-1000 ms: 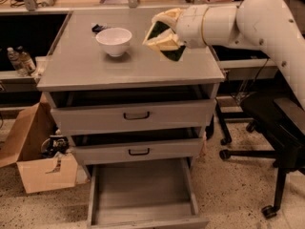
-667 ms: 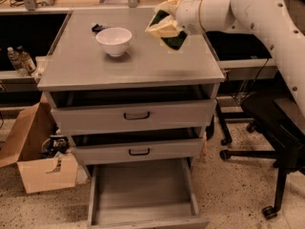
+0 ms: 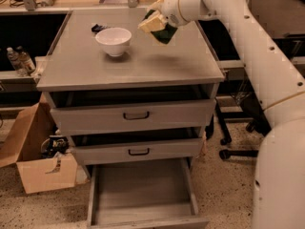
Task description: Pick sponge from bottom drawer and place on counter
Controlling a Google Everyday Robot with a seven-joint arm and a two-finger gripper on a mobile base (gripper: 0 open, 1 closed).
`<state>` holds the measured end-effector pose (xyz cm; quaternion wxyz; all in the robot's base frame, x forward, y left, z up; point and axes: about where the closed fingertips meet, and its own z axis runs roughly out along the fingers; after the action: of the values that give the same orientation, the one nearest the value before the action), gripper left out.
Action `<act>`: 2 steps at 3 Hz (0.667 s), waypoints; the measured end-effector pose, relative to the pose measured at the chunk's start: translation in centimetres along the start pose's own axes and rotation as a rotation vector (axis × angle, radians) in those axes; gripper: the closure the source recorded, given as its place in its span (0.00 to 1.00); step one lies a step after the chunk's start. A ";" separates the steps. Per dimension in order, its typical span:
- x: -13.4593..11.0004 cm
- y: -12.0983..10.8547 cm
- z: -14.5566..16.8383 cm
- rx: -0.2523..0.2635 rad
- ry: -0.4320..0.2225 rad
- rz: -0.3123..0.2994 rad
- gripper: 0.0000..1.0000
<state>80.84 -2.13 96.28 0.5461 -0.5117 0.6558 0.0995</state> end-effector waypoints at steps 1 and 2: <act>1.5 -1.1 2.7 -0.011 0.058 0.032 0.50; 1.4 -1.5 2.8 -0.007 0.060 0.033 0.26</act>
Offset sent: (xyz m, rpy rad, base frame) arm 0.0271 0.0049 -0.0181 -0.0268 0.0546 -0.0280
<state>83.94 -1.67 94.69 0.5228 -0.5052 0.6799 0.0954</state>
